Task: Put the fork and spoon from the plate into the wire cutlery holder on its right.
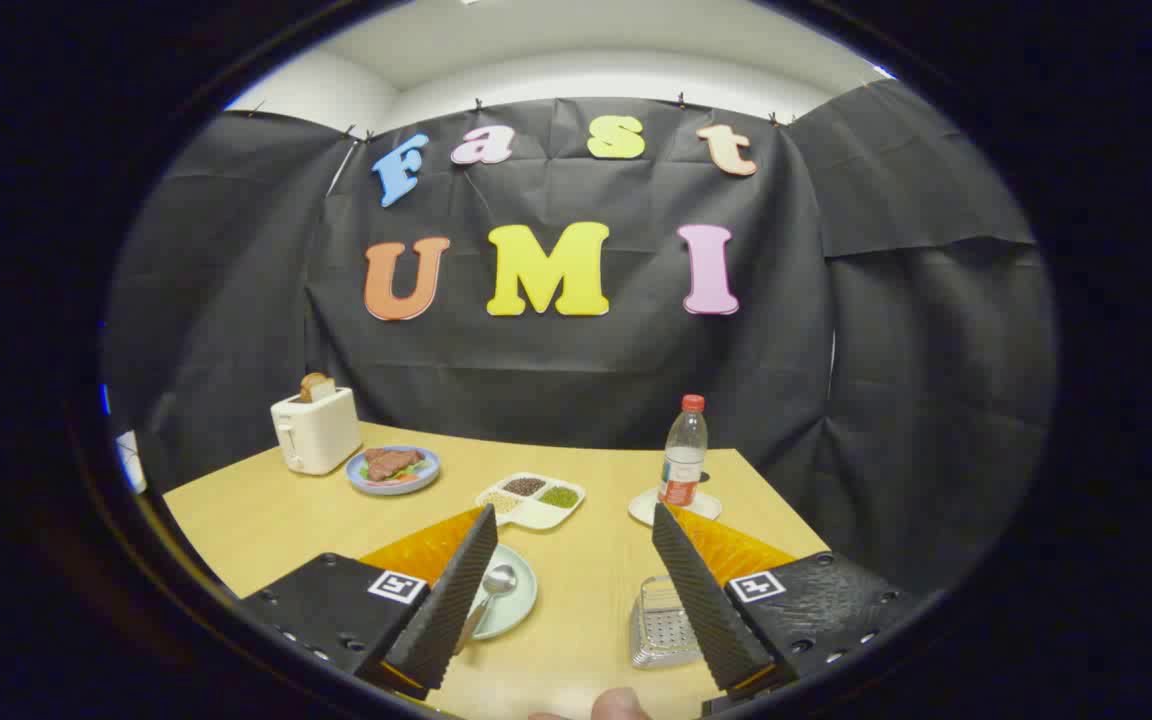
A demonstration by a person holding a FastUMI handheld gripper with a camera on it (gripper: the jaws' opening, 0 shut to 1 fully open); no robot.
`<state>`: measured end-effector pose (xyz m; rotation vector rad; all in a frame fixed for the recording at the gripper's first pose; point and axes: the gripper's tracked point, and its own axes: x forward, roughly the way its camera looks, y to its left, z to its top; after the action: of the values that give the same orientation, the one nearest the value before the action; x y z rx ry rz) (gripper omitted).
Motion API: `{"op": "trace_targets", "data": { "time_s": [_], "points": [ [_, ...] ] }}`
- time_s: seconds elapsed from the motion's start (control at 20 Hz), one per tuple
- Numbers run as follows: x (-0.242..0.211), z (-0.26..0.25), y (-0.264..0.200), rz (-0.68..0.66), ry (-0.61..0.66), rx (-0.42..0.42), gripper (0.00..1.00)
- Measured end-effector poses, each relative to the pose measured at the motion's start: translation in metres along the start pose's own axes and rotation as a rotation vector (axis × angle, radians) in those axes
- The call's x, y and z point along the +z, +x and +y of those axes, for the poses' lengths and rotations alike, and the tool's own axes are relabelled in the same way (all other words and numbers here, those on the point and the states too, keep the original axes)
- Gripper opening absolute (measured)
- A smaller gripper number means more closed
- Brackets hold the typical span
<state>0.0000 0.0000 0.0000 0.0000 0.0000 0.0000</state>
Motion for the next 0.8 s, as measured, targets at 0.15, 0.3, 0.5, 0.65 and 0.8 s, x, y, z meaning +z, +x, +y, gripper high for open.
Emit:
{"op": "trace_targets", "data": {
  "time_s": [0.15,0.3,0.5,0.65,0.8],
  "points": [
    [0.003,0.009,0.005,-0.003,-0.018,0.009,0.94],
    [0.004,0.018,0.006,0.004,-0.019,0.026,0.94],
    [0.005,0.026,0.007,0.018,-0.026,0.038,0.94],
    [0.002,0.029,0.007,0.032,-0.024,0.042,0.94],
    [0.001,0.028,0.007,0.041,-0.018,0.043,0.94]
  ]
}}
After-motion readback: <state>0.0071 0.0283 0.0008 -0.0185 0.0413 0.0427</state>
